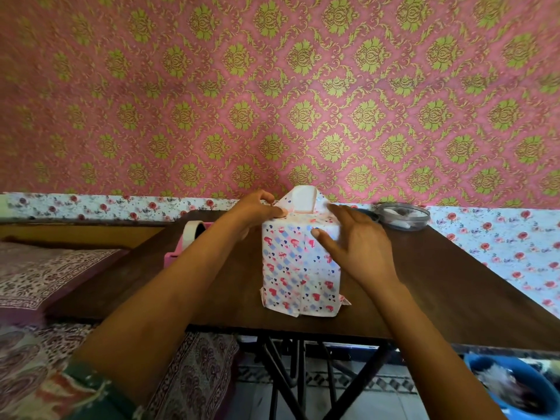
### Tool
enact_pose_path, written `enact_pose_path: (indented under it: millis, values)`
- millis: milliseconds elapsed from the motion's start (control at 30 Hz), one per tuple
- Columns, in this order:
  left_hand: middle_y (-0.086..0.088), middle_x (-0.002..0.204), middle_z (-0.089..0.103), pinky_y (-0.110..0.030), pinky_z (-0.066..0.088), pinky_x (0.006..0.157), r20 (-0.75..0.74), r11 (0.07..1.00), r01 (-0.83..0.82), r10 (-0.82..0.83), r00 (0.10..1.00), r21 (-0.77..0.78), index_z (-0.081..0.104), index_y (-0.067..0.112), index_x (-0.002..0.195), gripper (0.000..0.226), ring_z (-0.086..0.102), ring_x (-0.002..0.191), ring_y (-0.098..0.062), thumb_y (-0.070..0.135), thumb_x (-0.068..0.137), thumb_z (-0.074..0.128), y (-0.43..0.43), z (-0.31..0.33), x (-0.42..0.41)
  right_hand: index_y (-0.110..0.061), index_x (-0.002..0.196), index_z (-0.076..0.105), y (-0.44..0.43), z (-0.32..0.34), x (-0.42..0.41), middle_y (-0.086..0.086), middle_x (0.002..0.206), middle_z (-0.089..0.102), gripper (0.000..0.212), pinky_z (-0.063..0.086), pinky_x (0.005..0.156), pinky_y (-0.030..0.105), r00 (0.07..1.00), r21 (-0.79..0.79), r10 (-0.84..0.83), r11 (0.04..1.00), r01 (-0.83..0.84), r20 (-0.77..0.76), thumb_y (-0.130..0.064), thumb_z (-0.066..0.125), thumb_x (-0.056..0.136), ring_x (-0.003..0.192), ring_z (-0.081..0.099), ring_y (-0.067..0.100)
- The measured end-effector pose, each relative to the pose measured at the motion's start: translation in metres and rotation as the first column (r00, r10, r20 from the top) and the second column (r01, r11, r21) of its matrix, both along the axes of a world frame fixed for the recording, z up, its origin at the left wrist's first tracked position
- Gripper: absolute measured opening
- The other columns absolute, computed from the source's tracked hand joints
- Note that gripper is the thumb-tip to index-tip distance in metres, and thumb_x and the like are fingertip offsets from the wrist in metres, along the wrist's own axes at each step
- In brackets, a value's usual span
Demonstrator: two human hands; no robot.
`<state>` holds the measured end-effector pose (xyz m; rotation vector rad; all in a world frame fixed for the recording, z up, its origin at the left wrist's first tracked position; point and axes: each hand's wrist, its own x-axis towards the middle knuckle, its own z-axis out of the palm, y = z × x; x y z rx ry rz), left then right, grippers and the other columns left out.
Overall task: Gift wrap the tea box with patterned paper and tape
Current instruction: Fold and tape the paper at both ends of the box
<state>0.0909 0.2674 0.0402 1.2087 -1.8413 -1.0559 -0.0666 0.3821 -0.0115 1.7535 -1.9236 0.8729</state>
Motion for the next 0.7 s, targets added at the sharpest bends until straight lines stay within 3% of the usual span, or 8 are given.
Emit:
enact_pose_path:
  millis: [133,300,400,500,633,700]
  values:
    - [-0.010,0.120,0.052,-0.027,0.047,0.068,-0.015,1.000,0.004,-0.004,1.000,-0.002,0.047,0.012,0.125,0.045,0.052,0.093,-0.019,0.020,0.084,0.066,-0.001,-0.002,-0.001,-0.021,0.125,0.057,-0.005,-0.005,0.000,0.001,0.136,0.053,0.061,0.045,0.091,0.032,0.999,0.007,0.045,0.999,-0.045,0.023,-0.061,0.036,0.084,0.119,0.054,0.021]
    - [-0.009,0.123,0.053,-0.038,0.046,0.087,-0.067,0.999,-0.012,0.015,0.998,0.045,0.050,0.013,0.120,0.037,0.053,0.108,-0.024,0.021,0.086,0.064,-0.001,-0.006,0.005,-0.026,0.125,0.055,-0.010,-0.010,0.002,-0.006,0.137,0.050,0.056,0.039,0.064,0.023,0.993,-0.012,0.029,1.000,-0.027,0.115,-0.060,0.039,0.084,0.096,0.063,0.018]
    - [-0.007,0.111,0.059,-0.030,0.050,0.072,-0.081,0.997,-0.064,0.068,0.994,0.046,0.053,0.013,0.116,0.029,0.057,0.093,-0.018,0.017,0.089,0.061,-0.005,-0.004,0.029,-0.024,0.124,0.056,-0.013,-0.010,0.003,-0.005,0.131,0.055,0.060,0.035,0.060,0.022,0.994,-0.033,0.023,0.999,-0.019,0.109,-0.059,0.035,0.080,0.093,0.063,0.018]
    - [-0.009,0.102,0.061,-0.025,0.044,0.060,-0.039,0.976,-0.213,0.212,0.976,-0.031,0.058,0.010,0.101,0.011,0.054,0.080,-0.016,0.012,0.090,0.057,-0.015,-0.004,0.067,-0.021,0.123,0.057,-0.014,-0.011,0.004,-0.003,0.128,0.057,0.060,0.033,0.059,0.022,0.993,-0.054,0.034,0.998,-0.028,0.112,-0.057,0.036,0.080,0.092,0.064,0.020]
    - [-0.016,0.093,0.063,-0.035,0.052,0.074,0.248,0.843,-0.513,0.539,0.805,-0.164,0.062,0.001,0.095,0.018,0.060,0.088,-0.028,0.016,0.085,0.060,-0.025,-0.016,0.120,-0.021,0.123,0.057,-0.012,-0.013,0.003,-0.001,0.131,0.055,0.060,0.032,0.059,0.022,0.994,-0.077,0.032,0.997,-0.024,0.102,-0.058,0.035,0.081,0.092,0.064,0.021]
    - [-0.019,0.102,0.062,-0.039,0.053,0.081,0.330,0.844,-0.534,0.521,0.787,-0.058,0.057,-0.004,0.110,0.030,0.060,0.099,-0.031,0.015,0.087,0.060,-0.024,-0.029,0.135,-0.021,0.123,0.056,-0.012,-0.015,0.003,-0.001,0.132,0.054,0.056,0.032,0.059,0.022,0.995,-0.084,0.020,0.996,-0.011,0.101,-0.057,0.038,0.084,0.095,0.064,0.021]
